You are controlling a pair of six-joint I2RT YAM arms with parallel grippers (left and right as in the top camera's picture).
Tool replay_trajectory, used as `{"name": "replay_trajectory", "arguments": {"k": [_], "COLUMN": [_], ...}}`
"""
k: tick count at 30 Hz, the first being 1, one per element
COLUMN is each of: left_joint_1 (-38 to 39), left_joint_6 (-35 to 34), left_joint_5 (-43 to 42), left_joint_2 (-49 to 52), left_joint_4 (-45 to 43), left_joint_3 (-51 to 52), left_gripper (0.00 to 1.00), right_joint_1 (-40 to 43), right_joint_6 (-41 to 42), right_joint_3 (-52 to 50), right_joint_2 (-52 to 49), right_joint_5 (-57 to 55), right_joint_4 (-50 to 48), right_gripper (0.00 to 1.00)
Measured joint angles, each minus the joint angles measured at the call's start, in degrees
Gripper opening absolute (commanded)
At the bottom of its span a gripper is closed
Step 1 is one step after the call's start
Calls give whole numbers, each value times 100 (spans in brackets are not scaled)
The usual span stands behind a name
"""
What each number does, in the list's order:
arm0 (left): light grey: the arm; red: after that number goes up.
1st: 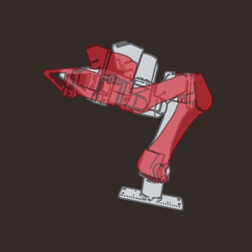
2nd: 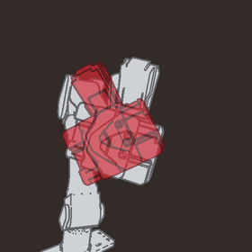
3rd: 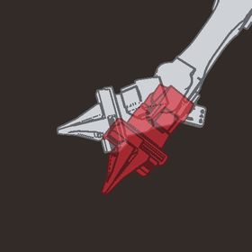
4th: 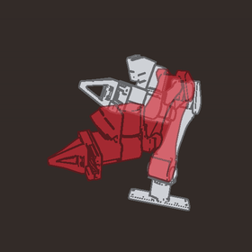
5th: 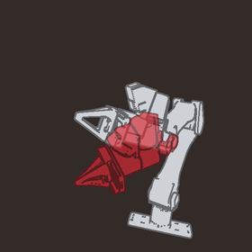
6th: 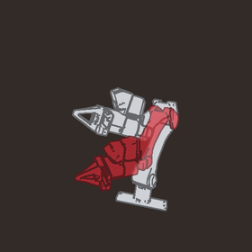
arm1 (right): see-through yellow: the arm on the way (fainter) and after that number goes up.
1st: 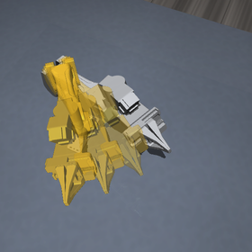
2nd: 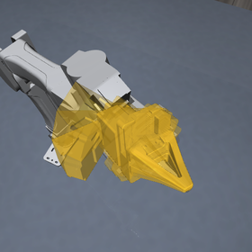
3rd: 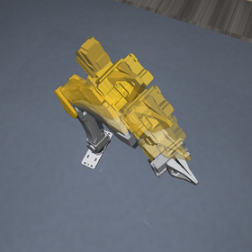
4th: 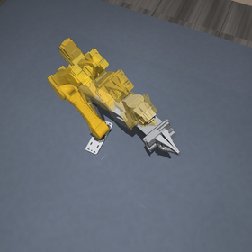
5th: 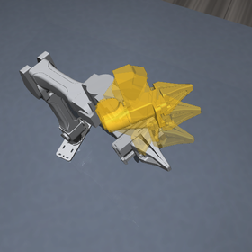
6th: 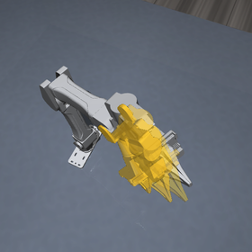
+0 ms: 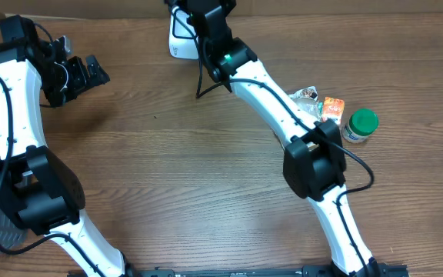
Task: Scan the item barcode
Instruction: 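Lift the teal pack and hold it in front of the scanner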
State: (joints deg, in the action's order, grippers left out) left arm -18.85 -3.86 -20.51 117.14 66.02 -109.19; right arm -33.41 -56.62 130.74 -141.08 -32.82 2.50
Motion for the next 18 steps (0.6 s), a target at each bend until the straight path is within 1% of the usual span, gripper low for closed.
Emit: {"name": "replay_trajectory", "arguments": {"k": [4, 9, 18], "left_joint_1": [0, 0, 0], "left_joint_6": [0, 0, 0], "left_joint_5": [0, 0, 0], "left_joint_2": [0, 0, 0], "left_joint_4": [2, 0, 2], "left_joint_3": [0, 0, 0], "left_gripper": [100, 100, 100], "right_joint_1": [0, 0, -2], "right_joint_6": [-1049, -1552, -2015], "right_joint_3": [0, 0, 0], "right_joint_2": [-444, -839, -922], "right_joint_5": [96, 188, 192], "right_joint_4": [-420, -706, -920], "right_gripper": [4, 4, 4]}}
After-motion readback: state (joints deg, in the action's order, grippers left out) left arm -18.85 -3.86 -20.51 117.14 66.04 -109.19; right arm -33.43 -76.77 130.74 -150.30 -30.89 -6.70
